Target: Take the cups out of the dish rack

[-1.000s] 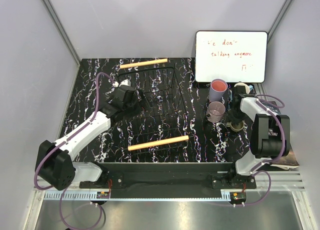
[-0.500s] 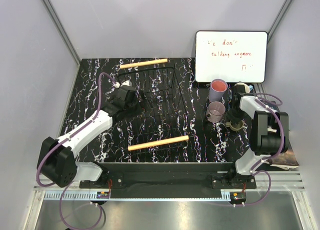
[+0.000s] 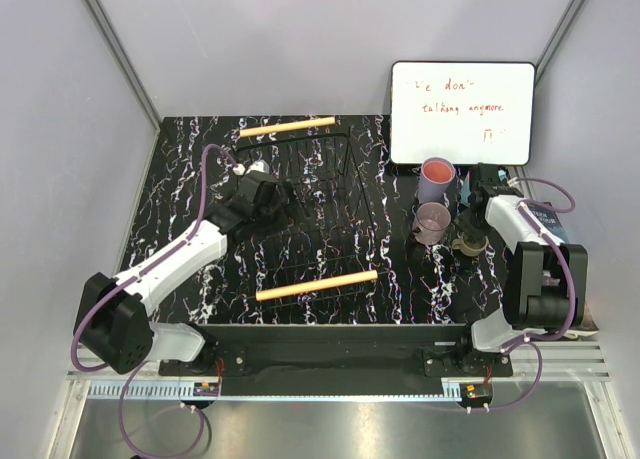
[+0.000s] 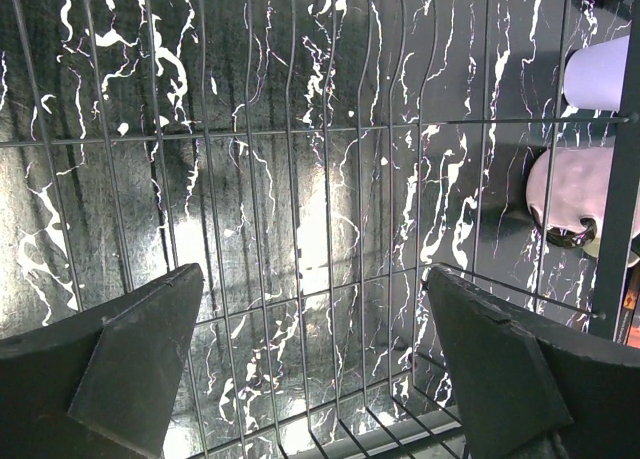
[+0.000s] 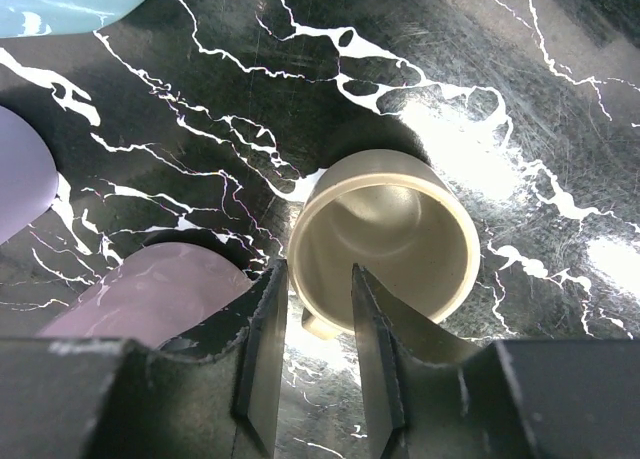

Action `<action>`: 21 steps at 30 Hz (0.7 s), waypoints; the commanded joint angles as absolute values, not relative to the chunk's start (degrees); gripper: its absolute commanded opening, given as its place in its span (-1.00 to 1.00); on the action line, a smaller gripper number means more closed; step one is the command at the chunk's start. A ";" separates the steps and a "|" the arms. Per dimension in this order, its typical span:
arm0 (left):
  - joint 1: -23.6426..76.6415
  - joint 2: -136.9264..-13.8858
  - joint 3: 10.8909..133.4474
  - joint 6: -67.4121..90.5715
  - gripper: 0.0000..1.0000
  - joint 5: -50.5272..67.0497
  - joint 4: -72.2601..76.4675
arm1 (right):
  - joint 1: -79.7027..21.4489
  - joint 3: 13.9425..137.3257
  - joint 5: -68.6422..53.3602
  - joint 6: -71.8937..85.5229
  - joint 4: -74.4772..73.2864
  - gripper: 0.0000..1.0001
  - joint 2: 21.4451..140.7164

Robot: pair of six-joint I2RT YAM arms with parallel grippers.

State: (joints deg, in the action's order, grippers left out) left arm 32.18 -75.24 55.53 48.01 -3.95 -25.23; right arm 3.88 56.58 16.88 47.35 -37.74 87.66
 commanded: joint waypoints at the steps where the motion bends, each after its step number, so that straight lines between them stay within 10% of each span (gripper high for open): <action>1: 32.70 -75.41 58.27 47.55 0.97 -5.45 -25.05 | 4.22 57.66 18.11 46.67 -38.23 -0.23 86.31; 21: 37.35 -76.46 64.23 41.23 0.98 -15.45 -34.51 | -6.22 65.21 12.21 38.24 -37.62 0.24 56.88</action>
State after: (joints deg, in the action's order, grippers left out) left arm 34.98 -75.66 58.70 45.39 -8.64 -29.06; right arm -0.21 63.70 13.61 43.31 -40.07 64.31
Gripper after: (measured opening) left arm 0.987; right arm 0.559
